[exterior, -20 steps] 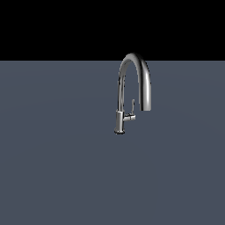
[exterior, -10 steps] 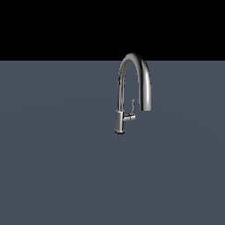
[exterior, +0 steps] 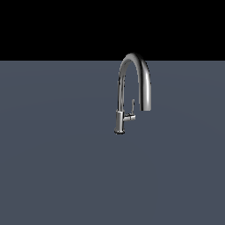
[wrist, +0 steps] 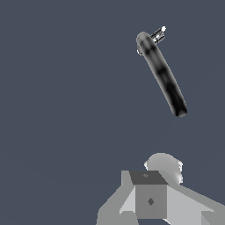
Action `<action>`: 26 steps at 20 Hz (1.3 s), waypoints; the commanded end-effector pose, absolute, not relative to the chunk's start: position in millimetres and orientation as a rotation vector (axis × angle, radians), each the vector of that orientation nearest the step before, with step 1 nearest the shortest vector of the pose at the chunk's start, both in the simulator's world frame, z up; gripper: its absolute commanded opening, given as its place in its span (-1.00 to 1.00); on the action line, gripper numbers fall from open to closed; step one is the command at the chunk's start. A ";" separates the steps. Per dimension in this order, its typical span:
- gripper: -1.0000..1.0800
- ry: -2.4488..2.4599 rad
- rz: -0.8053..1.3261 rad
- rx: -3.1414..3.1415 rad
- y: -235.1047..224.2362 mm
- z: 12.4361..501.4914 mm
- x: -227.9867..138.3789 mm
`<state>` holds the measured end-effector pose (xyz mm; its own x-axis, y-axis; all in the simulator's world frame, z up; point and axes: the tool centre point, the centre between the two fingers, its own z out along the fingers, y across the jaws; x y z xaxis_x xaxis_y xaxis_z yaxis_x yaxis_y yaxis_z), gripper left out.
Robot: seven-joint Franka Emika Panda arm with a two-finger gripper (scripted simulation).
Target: Turn on the faucet by rotating a designated handle.
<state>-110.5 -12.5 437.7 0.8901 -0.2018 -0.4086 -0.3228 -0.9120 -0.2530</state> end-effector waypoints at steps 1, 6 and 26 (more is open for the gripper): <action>-1.00 0.428 0.591 -2.698 -15.8 430.0 -97.5; -1.00 0.500 0.682 -2.608 -22.8 412.6 -73.2; -1.00 0.765 1.020 -2.174 -53.8 317.3 7.1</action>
<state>2.1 -51.4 326.0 0.5617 -0.2448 -0.7903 -0.6901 -0.6655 -0.2843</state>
